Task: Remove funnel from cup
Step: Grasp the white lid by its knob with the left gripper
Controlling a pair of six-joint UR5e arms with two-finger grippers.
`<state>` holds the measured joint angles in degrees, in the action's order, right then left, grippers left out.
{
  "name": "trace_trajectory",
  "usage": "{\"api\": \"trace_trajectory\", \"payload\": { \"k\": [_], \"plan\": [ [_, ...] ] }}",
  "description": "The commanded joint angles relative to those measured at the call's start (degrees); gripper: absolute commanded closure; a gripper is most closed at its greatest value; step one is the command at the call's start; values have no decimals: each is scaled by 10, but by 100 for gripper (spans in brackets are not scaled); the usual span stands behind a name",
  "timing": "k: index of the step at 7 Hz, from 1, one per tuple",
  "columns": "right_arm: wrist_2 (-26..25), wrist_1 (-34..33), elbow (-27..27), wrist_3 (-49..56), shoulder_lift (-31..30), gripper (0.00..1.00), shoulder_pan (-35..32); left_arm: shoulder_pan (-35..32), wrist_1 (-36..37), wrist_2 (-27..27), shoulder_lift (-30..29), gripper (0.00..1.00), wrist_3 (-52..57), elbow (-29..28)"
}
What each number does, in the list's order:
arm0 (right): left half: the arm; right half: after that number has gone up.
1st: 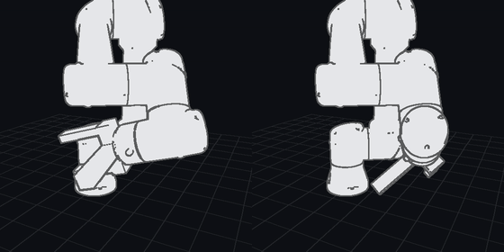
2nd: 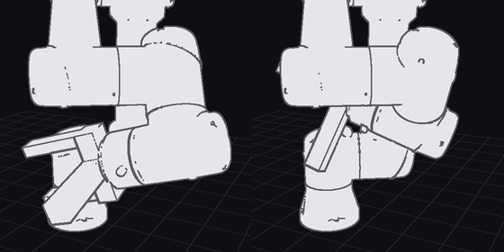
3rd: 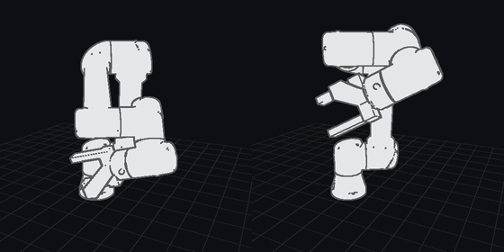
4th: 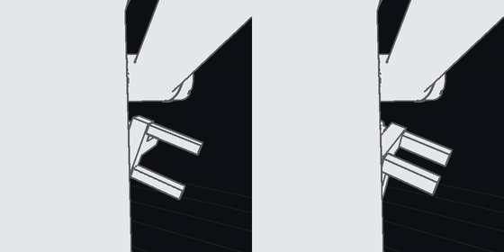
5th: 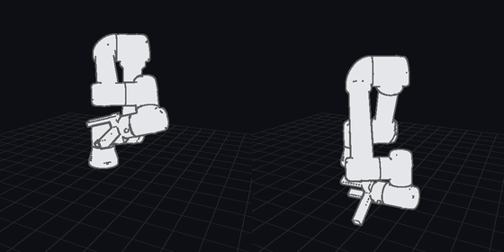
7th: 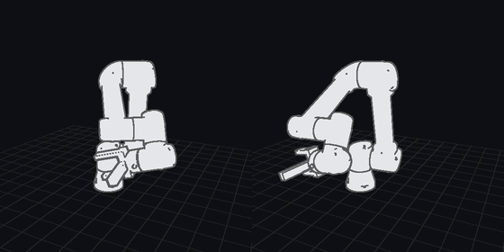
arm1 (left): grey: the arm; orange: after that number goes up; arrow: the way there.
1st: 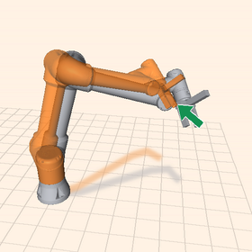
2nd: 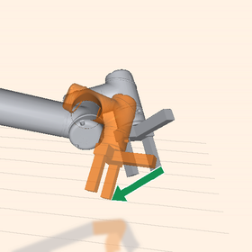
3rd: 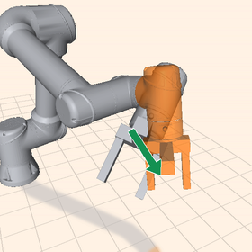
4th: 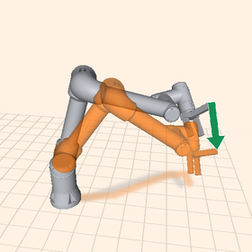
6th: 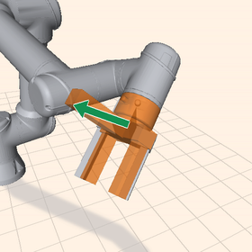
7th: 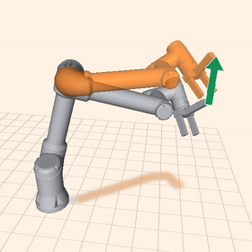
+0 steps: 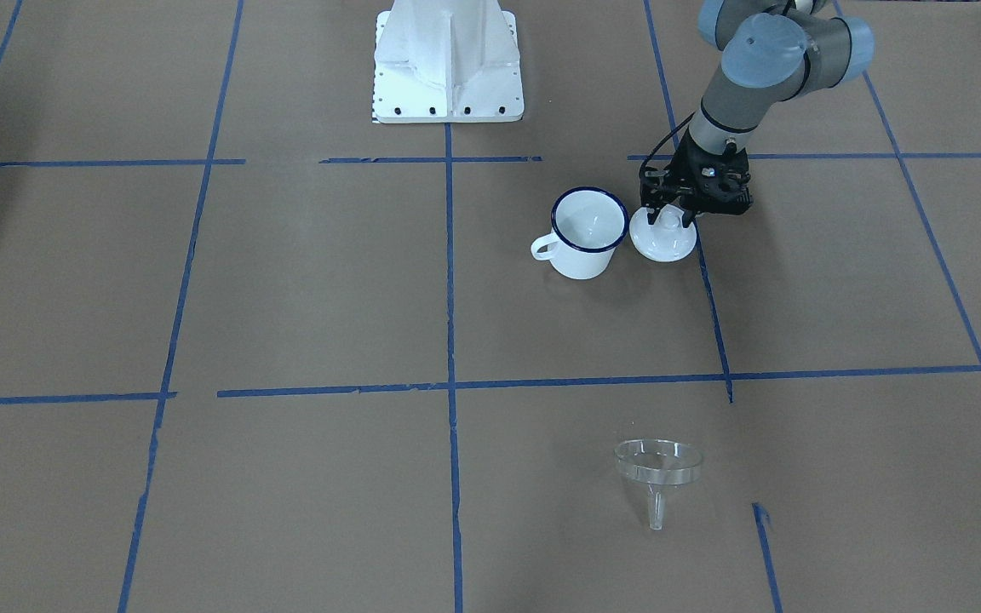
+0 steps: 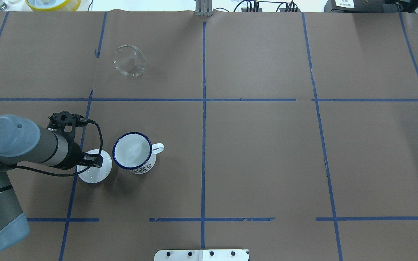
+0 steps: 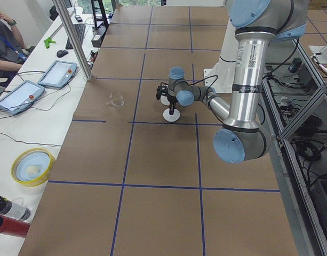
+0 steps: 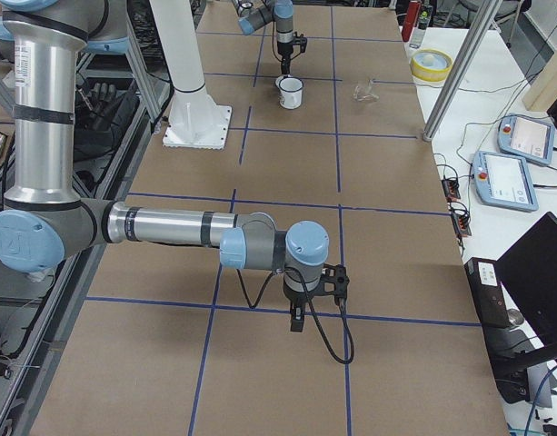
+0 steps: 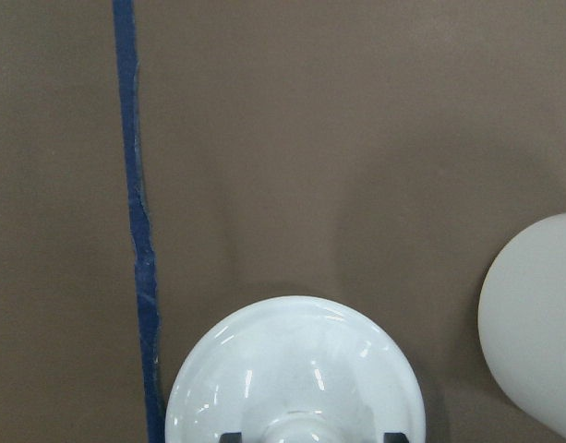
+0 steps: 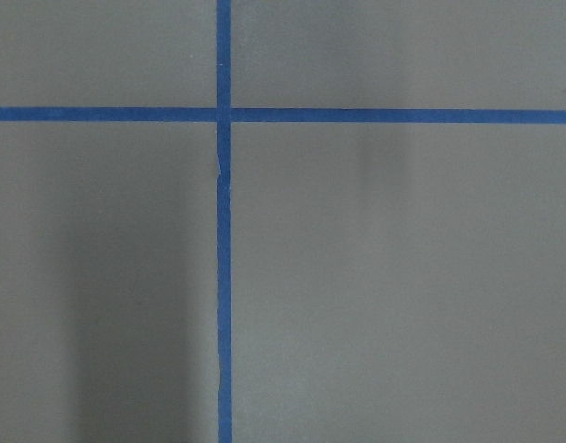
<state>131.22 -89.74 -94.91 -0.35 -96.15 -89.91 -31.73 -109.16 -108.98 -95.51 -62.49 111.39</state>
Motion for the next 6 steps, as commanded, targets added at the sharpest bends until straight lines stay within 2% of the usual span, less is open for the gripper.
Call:
{"api": "trace_trajectory", "payload": {
  "k": [1,2,4,5,6],
  "plan": [
    [0,0,0,0,0,0,0,0,1,0,1,68,-2,1],
    [0,0,0,0,0,0,0,0,3,0,1,100,-2,3],
    [0,0,0,0,0,0,0,-2,4,-1,2,100,-6,8],
    [0,0,0,0,0,0,0,-9,10,-3,6,100,-4,33],
    [0,0,0,0,0,0,0,-12,33,-4,37,100,3,81]
  ]
}}
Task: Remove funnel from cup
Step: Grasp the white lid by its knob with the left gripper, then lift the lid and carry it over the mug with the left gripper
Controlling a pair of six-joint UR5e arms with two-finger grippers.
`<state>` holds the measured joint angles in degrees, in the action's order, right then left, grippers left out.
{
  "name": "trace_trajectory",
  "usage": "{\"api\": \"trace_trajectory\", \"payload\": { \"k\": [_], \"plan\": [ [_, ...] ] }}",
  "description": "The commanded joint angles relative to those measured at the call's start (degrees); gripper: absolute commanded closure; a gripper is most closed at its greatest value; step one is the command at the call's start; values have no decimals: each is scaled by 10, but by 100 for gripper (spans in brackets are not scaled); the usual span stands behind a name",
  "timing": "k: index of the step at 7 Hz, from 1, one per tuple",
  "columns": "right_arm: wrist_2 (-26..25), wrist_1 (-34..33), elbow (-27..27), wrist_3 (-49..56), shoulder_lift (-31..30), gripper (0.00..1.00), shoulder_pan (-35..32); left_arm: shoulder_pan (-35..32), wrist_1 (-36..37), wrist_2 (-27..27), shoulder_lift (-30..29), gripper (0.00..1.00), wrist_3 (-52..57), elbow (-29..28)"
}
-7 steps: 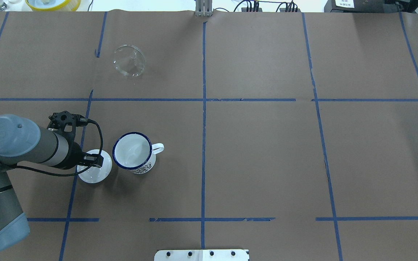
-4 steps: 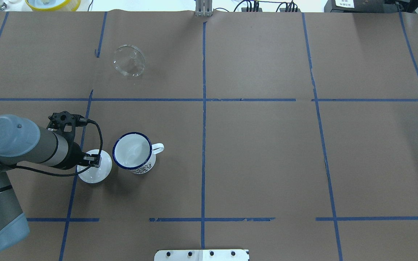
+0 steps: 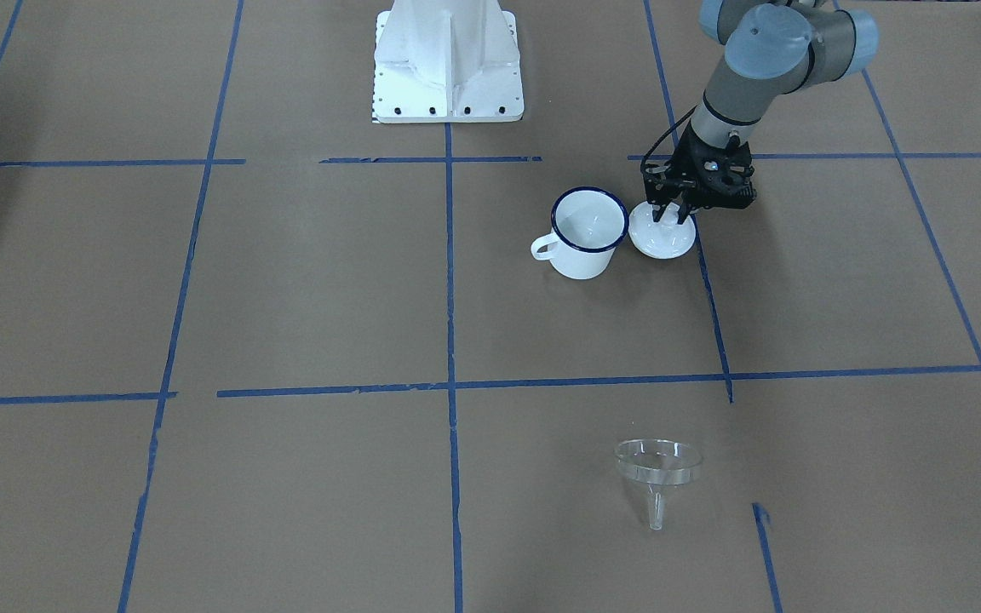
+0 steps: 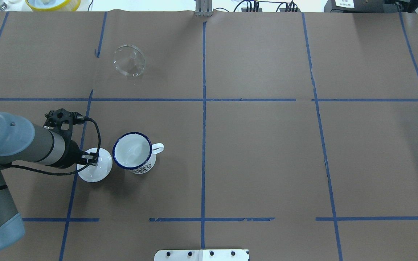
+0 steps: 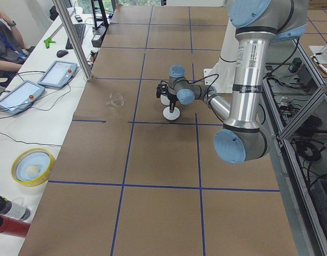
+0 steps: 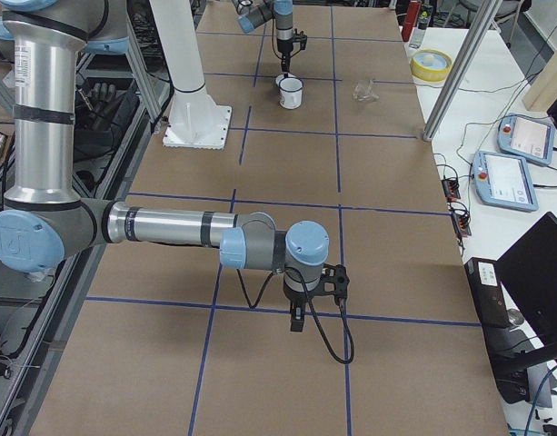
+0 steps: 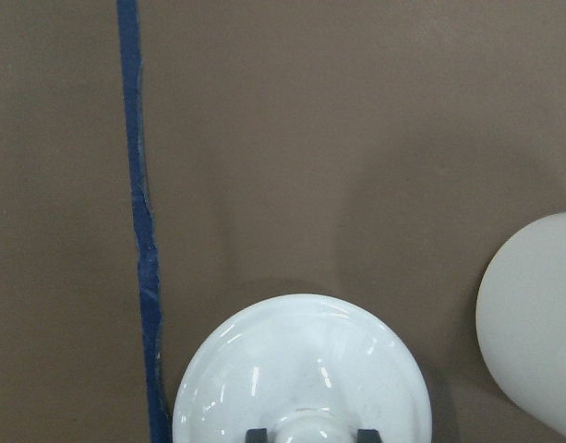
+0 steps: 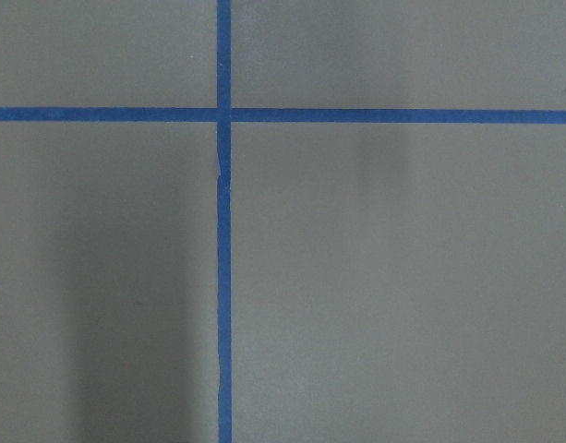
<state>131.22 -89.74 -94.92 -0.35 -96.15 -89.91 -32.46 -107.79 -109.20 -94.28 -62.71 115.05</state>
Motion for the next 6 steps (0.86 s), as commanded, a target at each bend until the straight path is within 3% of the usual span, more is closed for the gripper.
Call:
{"api": "trace_trajectory", "payload": {
  "k": [1,2,3,4,6],
  "plan": [
    [0,0,1,0,0,0,0,-33,41,-3,46,100,7,100],
    [0,0,0,0,0,0,0,-56,93,-4,37,100,6,138],
    [0,0,0,0,0,0,0,-58,161,-5,-21,100,6,150],
    [0,0,1,0,0,0,0,-57,225,-5,-110,100,1,124],
    [0,0,0,0,0,0,0,-53,256,-6,-187,100,-7,73]
  ]
}}
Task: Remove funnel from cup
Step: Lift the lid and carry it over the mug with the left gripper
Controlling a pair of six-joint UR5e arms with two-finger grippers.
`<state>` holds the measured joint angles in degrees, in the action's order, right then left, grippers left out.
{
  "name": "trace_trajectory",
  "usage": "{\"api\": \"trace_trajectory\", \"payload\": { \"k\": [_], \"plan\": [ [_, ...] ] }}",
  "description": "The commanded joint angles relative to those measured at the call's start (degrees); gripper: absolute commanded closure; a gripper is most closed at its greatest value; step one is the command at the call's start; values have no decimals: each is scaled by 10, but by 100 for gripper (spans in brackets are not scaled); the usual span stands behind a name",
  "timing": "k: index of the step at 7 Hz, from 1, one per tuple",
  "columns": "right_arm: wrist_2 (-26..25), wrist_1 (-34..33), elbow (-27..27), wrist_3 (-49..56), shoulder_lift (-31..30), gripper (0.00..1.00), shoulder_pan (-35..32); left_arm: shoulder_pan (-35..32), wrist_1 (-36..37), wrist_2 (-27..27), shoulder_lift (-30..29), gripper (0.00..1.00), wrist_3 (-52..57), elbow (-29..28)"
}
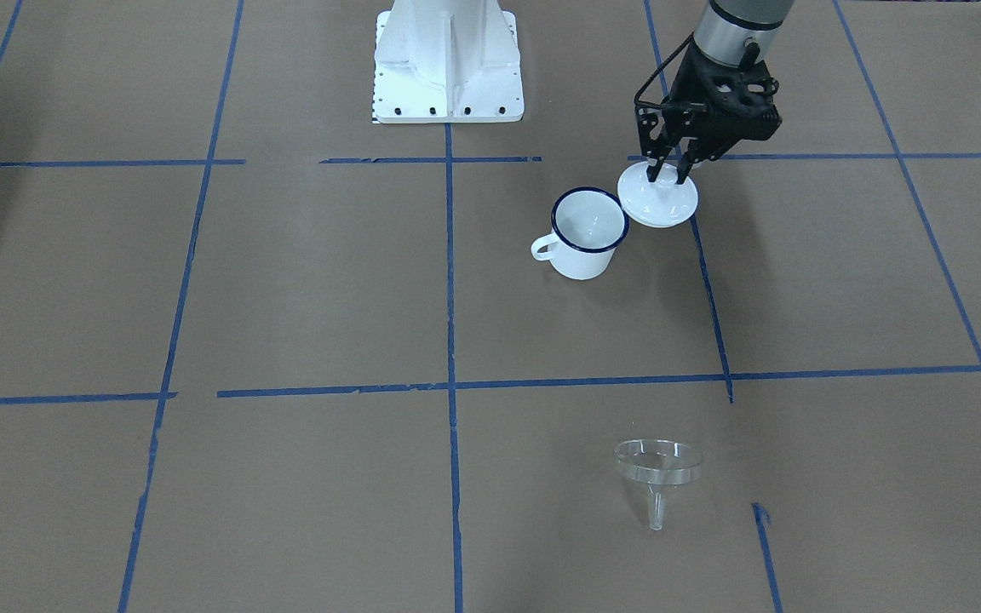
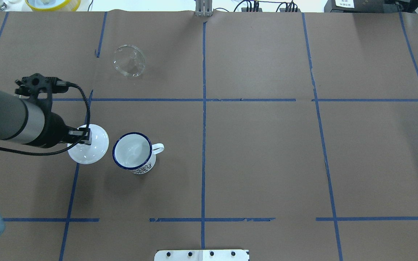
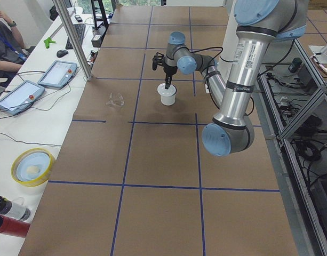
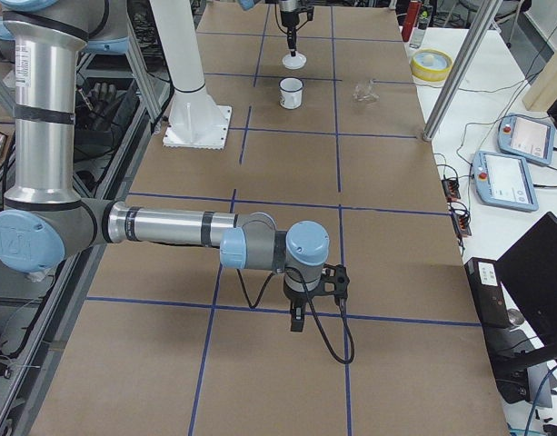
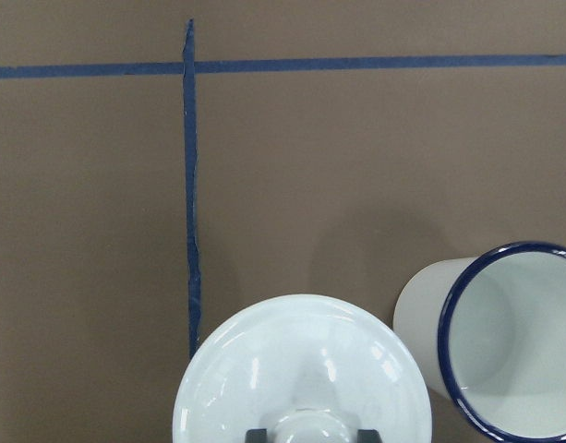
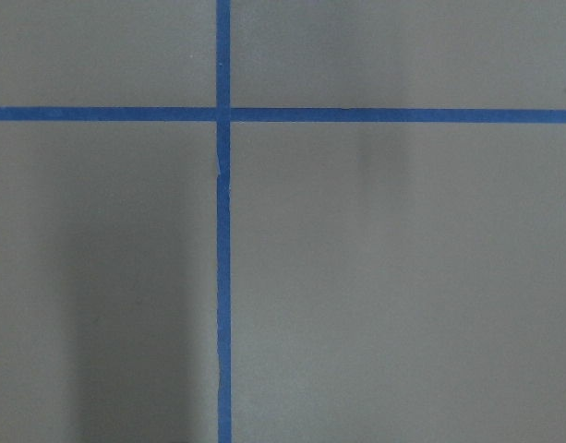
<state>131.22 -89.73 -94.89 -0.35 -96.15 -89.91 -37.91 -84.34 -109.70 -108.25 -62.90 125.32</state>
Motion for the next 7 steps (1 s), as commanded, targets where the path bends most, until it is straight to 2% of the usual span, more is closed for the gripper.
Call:
{"api": "trace_trajectory", "payload": {
  "k": [1,4,7],
  "plan": [
    [0,0,0,0,0,0,0,4,19,0,-62,100,-27,-60],
    [0,0,0,0,0,0,0,15,-6,0,-71,100,-49,-92],
    [0,0,0,0,0,0,0,30,-8,0,-70,100,-52,-92]
  ]
}}
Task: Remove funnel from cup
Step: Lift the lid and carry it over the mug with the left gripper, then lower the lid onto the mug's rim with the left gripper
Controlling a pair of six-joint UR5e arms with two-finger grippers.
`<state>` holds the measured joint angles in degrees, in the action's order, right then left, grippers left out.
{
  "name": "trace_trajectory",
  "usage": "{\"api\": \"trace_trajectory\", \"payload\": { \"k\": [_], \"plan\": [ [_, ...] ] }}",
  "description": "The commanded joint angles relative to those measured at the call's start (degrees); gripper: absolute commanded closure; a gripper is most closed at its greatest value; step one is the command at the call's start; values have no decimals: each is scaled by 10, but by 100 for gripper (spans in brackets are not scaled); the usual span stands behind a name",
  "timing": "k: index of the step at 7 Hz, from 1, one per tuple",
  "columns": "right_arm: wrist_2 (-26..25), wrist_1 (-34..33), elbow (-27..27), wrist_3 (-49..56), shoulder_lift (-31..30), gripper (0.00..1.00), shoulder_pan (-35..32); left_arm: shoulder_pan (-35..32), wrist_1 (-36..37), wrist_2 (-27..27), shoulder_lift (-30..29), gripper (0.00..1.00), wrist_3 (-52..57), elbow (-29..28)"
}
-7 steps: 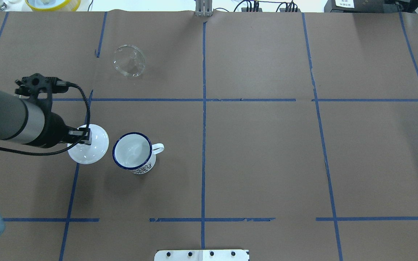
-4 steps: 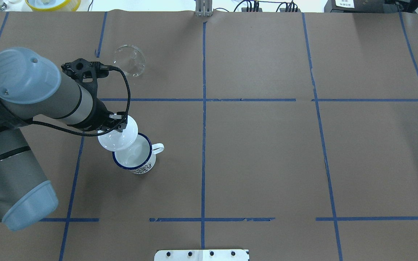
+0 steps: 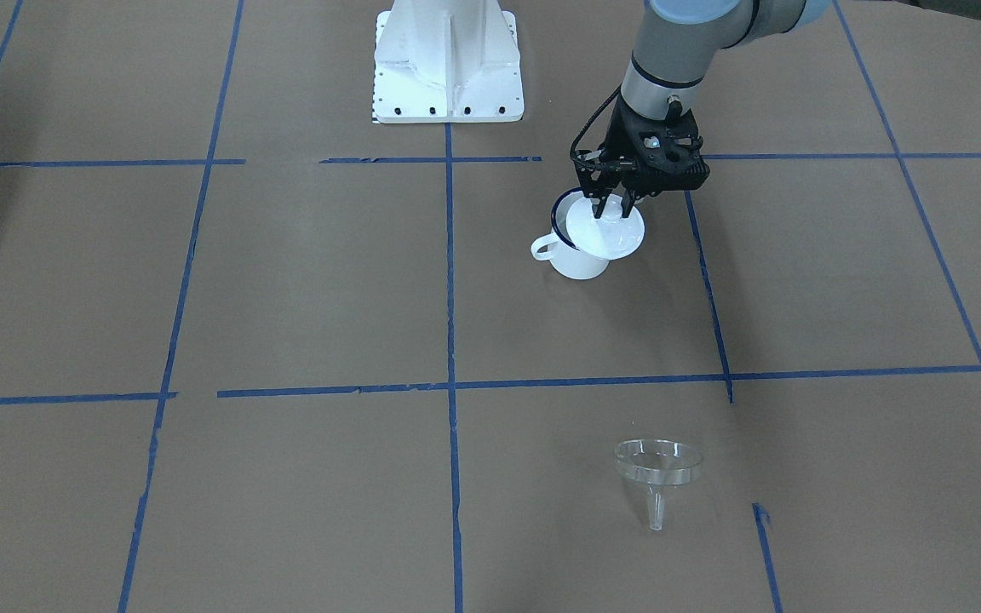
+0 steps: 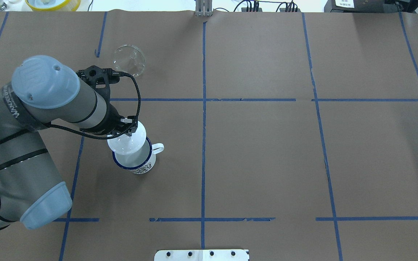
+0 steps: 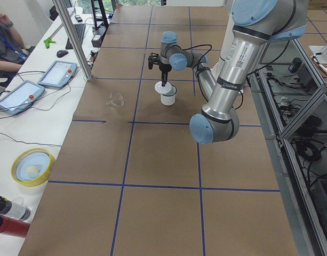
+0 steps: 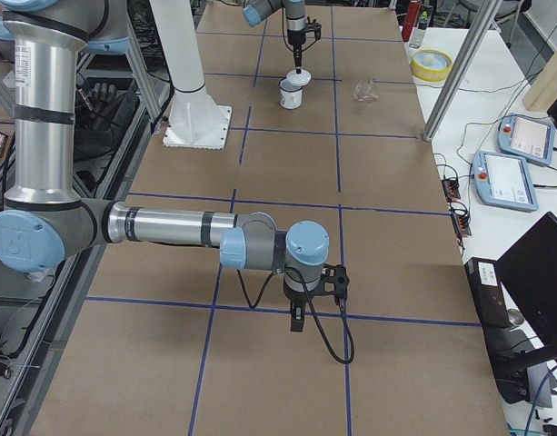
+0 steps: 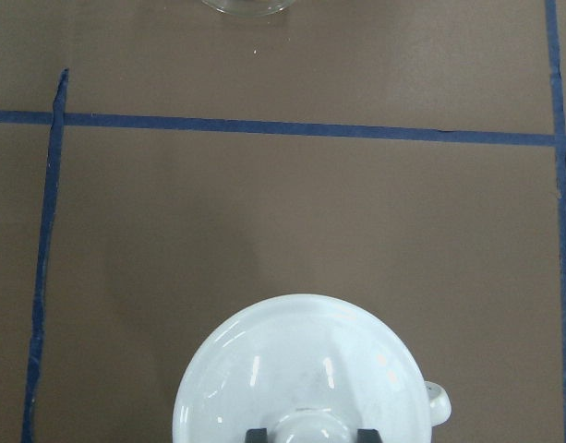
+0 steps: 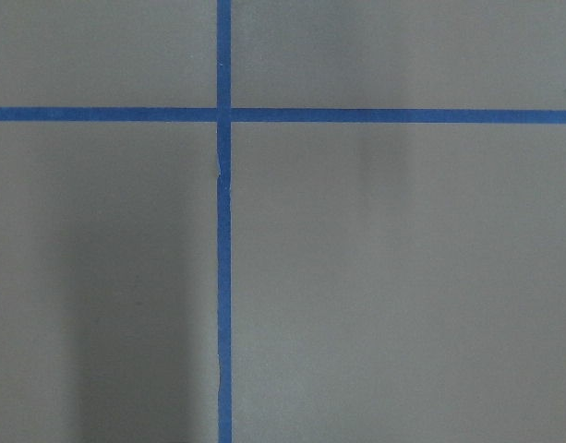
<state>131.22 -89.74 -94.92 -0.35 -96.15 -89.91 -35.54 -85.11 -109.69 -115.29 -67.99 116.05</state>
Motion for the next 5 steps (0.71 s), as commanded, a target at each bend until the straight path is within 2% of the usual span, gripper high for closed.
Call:
{"api": "trace_trajectory", "payload": {
  "k": [1,5],
  "plan": [
    [0,0,0,0,0,0,0,15,-1,0,2,100,-6,1],
    [0,0,0,0,0,0,0,18,-1,0,3,100,-12,1]
  ]
}}
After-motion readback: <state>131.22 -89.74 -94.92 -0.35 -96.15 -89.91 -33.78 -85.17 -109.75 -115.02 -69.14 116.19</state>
